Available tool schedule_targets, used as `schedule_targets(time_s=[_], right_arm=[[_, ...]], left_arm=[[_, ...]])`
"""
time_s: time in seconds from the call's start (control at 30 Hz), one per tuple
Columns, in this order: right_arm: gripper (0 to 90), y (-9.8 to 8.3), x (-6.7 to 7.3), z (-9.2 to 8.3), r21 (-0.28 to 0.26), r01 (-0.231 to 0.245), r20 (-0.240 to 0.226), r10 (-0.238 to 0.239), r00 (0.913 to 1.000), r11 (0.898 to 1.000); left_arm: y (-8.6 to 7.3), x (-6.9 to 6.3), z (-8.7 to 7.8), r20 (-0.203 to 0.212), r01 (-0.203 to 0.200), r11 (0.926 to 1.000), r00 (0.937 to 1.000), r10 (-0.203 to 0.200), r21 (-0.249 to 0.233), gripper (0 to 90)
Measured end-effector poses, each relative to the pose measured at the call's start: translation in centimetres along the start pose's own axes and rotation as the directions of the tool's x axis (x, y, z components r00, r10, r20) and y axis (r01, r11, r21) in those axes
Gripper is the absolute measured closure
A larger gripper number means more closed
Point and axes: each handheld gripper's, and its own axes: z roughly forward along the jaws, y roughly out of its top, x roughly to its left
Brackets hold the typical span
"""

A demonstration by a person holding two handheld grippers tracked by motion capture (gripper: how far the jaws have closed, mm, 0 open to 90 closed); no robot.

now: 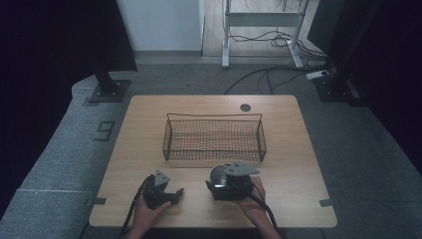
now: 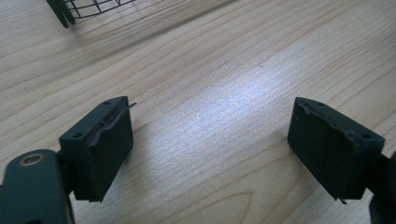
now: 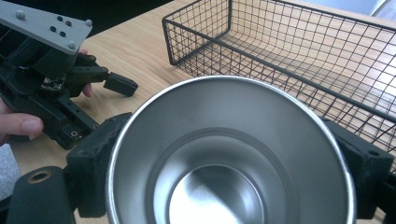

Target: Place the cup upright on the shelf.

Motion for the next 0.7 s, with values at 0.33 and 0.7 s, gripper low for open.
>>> schedule_targets(time_s=[0.33, 0.7], right_arm=[[13.1, 1.6, -0.5, -0.4, -0.03, 0.007, -0.003, -0.007, 1.0, 1.0], [13.1, 3.3, -1.3, -1.3, -0.066, -0.018, -0.047, 0.015, 0.9988, 0.998]], left_arm=[[0.0, 0.0, 0.0, 0.0, 0.001, 1.0, 1.0, -0.001, -0.001, 14.1], [0.0, 0.0, 0.0, -0.001, -0.001, 1.0, 1.0, 0.001, 0.0, 14.1]])
